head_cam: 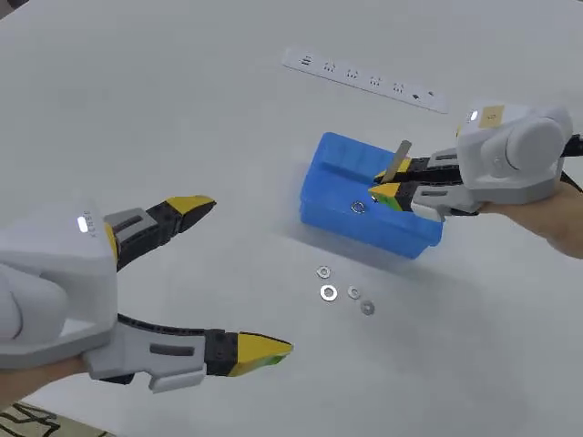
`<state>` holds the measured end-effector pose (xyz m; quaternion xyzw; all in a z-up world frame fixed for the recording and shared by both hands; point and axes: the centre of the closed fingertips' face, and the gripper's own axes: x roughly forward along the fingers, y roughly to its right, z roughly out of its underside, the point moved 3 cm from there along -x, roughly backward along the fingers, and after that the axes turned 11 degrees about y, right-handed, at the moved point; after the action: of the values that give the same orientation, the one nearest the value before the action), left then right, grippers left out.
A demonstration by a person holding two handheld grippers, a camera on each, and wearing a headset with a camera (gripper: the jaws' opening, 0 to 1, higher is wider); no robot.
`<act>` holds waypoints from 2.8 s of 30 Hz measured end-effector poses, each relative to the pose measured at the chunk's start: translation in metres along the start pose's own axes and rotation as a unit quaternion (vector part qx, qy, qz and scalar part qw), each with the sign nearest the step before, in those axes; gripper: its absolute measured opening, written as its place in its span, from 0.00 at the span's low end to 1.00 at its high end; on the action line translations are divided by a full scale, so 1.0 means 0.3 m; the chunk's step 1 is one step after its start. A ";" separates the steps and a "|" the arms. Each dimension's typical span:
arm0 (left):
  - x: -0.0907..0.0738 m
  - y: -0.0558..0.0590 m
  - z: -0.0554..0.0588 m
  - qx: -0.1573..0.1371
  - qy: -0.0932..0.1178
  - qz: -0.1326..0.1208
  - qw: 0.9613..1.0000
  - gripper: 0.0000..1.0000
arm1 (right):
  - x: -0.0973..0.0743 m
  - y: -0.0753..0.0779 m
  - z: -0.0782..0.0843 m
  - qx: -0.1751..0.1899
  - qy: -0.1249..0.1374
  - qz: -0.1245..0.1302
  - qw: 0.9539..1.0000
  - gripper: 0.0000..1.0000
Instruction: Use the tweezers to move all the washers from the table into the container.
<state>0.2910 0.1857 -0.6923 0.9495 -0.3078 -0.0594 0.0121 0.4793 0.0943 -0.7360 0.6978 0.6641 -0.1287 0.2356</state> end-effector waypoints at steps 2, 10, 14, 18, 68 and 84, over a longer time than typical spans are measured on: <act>0.001 0.000 -0.001 0.000 -0.001 0.000 1.000 0.99 | 0.004 0.000 0.018 -0.001 -0.007 -0.003 1.000 0.09; 0.001 -0.012 -0.025 -0.002 0.012 -0.008 1.000 0.99 | 0.011 -0.003 0.052 0.008 -0.008 -0.005 1.000 0.10; 0.002 -0.015 -0.029 -0.002 0.010 -0.010 1.000 0.99 | 0.011 -0.003 0.057 0.011 -0.007 -0.004 1.000 0.10; 0.003 -0.014 -0.028 0.004 0.008 -0.012 1.000 0.99 | 0.011 0.000 0.055 0.013 -0.004 -0.002 1.000 0.10; 0.499 -0.086 -0.231 0.090 0.065 0.120 0.987 0.56 | -0.034 -0.039 -0.058 -0.015 0.034 -0.013 0.999 0.10; 0.557 -0.083 -0.193 0.096 0.044 0.174 0.979 0.23 | -0.038 -0.048 -0.056 -0.017 0.038 -0.025 0.999 0.10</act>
<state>0.4467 0.1070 -0.6539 0.8799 -0.4716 0.0157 -0.0554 0.4619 0.0931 -0.7182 0.6812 0.6920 -0.0963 0.2187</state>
